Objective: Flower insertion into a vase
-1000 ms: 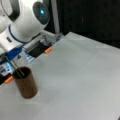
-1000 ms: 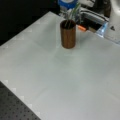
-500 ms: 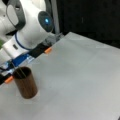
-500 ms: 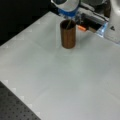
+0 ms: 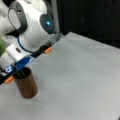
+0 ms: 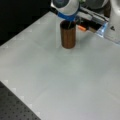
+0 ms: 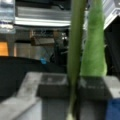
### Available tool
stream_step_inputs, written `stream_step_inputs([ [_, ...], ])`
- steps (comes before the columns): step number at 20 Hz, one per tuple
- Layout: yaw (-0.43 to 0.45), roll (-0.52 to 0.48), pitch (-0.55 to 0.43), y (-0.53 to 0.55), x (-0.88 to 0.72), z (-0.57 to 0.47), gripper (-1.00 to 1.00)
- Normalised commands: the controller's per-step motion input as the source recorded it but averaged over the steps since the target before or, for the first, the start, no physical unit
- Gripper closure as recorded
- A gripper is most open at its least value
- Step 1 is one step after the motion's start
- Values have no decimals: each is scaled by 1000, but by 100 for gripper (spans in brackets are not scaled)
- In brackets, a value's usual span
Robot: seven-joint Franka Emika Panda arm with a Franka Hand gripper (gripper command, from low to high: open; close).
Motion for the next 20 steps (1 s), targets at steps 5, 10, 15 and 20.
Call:
stream_step_inputs([
  [5,-159,-8,-26,106,242,-124,-100],
  [10,-176,-6,-10,89,256,-116,-100],
  [15,-221,45,-2,33,349,-12,-100],
  [20,-201,48,66,-28,477,166,-100],
])
